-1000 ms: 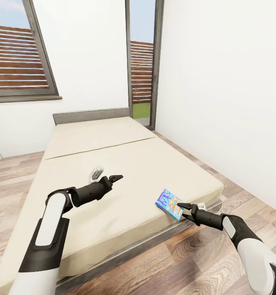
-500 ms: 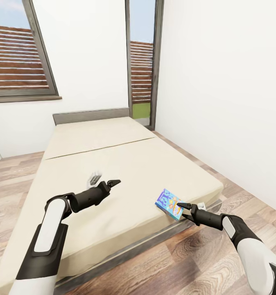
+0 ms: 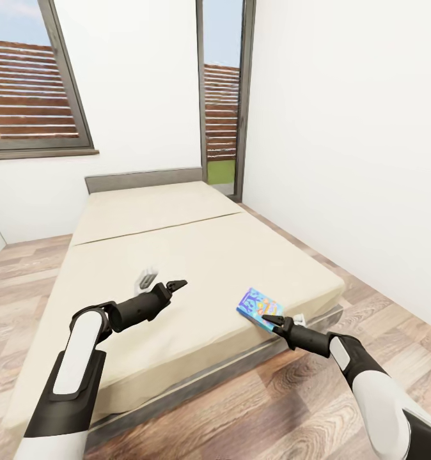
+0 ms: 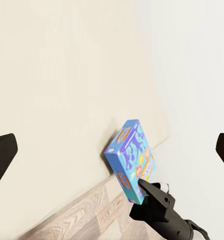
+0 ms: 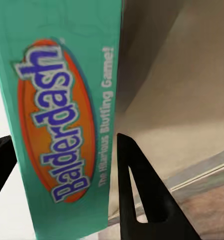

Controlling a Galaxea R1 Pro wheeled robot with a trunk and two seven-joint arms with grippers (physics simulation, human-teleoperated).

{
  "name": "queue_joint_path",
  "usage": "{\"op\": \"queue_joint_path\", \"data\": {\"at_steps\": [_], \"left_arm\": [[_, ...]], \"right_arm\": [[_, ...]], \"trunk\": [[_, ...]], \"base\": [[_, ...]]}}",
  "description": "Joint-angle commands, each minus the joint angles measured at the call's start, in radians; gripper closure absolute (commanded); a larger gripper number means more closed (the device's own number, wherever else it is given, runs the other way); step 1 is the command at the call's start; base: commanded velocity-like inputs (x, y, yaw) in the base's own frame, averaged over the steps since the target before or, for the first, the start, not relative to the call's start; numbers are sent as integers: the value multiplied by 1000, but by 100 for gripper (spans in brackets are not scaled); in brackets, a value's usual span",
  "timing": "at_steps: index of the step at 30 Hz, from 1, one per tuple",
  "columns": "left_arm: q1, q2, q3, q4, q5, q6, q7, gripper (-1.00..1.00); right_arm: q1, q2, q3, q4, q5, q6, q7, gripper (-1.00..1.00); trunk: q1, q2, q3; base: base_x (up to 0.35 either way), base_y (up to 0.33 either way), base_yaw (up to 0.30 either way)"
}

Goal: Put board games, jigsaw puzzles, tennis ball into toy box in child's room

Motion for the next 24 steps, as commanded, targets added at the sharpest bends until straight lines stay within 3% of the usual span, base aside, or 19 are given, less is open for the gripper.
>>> {"op": "queue_joint_path", "data": {"at_steps": [1, 24], "left_arm": [[-1, -1, 2, -1, 10, 4, 10, -100], [0, -1, 0, -1, 9, 3, 10, -100]], "right_arm": [[-1, 1, -5, 0, 4, 6, 2, 100], [-2, 9, -2, -5, 4, 9, 2, 100]], "trunk": [[0, 0, -1], [0, 0, -1]], "base": [[-36, 0, 0], [-8, 0, 0]]}}
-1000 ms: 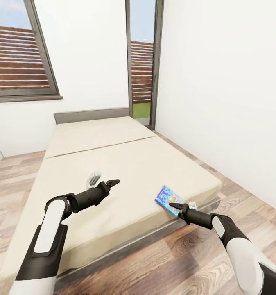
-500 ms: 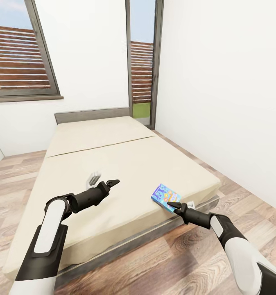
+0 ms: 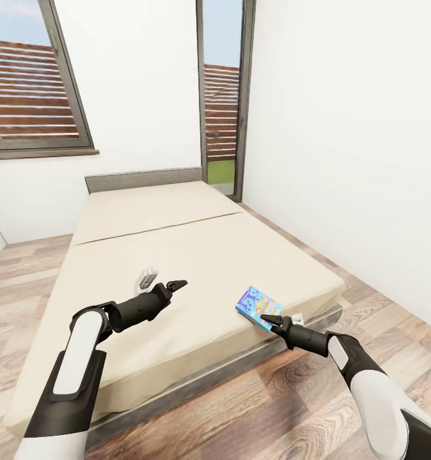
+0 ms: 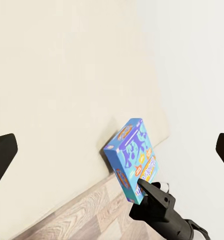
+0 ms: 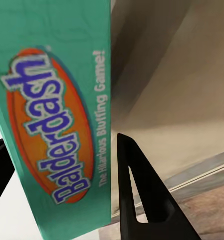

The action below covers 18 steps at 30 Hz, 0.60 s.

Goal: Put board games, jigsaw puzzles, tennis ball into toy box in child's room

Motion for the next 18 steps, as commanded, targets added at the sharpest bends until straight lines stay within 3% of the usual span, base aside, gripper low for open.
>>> {"op": "queue_joint_path", "data": {"at_steps": [1, 12, 18], "left_arm": [[-1, -1, 2, -1, 10, 4, 10, -100], [-1, -1, 1, -1, 10, 4, 10, -100], [-1, -1, 0, -1, 10, 4, 10, -100]], "right_arm": [[-1, 0, -5, 0, 4, 6, 2, 100], [0, -2, -4, -3, 3, 8, 6, 100], [1, -9, -3, -5, 3, 8, 46, 100]], "trunk": [[0, 0, -1], [0, 0, -1], [0, 0, -1]], "base": [[0, 0, 0], [0, 0, 0], [0, 0, 0]]}}
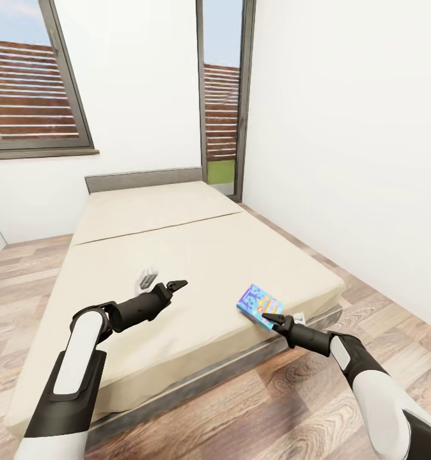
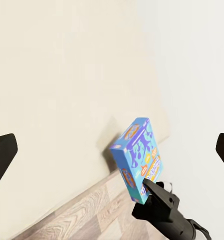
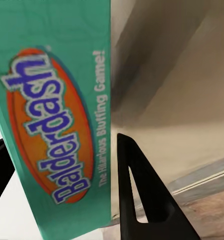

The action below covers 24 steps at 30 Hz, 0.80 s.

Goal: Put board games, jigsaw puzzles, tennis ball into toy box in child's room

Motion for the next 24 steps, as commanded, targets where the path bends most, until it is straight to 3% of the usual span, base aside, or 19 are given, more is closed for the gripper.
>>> {"op": "queue_joint_path", "data": {"at_steps": [1, 16, 24], "left_arm": [[-1, -1, 2, -1, 11, 4, 10, -100], [-1, -1, 1, 0, 10, 4, 10, -100], [-1, -1, 2, 1, 11, 4, 10, -100]], "right_arm": [[0, -1, -5, 0, 2, 7, 10, 100], [3, -4, -4, -11, 1, 7, 50, 100], [13, -5, 6, -84, 8, 8, 149, 100]], "trunk": [[0, 0, -1], [0, 0, -1], [0, 0, -1]], "base": [[0, 0, 0], [0, 0, 0], [0, 0, 0]]}}
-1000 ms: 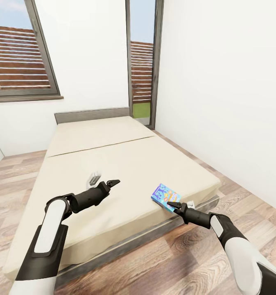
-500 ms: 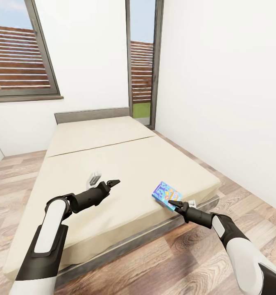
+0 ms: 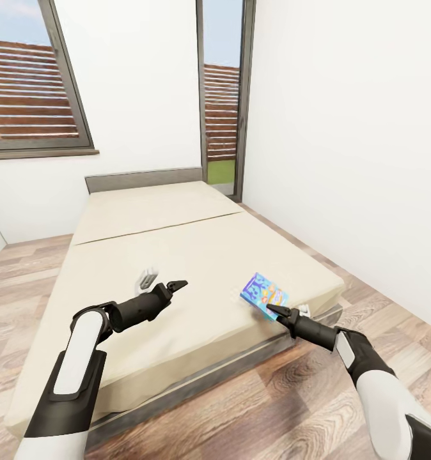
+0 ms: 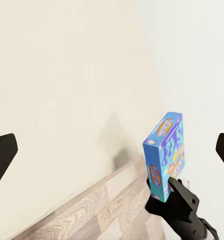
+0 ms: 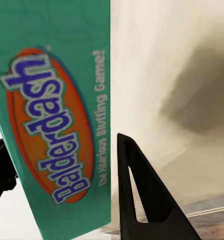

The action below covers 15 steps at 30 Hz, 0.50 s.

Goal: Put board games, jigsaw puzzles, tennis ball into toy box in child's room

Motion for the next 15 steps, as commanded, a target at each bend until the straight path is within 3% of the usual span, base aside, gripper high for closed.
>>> {"op": "queue_joint_path", "data": {"at_steps": [1, 7, 15], "left_arm": [[-1, -1, 2, -1, 11, 4, 10, -100], [-1, -3, -1, -1, 12, 4, 10, -100], [9, -6, -7, -1, 13, 4, 10, -100]], "right_arm": [[2, 0, 0, -24, 8, 6, 18, 100], [30, -2, 5, -142, 18, 11, 50, 100], [109, -14, 7, -368, 29, 11, 64, 100]], "trunk": [[0, 0, -1], [0, 0, -1], [0, 0, -1]], "base": [[0, 0, 0], [0, 0, 0], [0, 0, 0]]}}
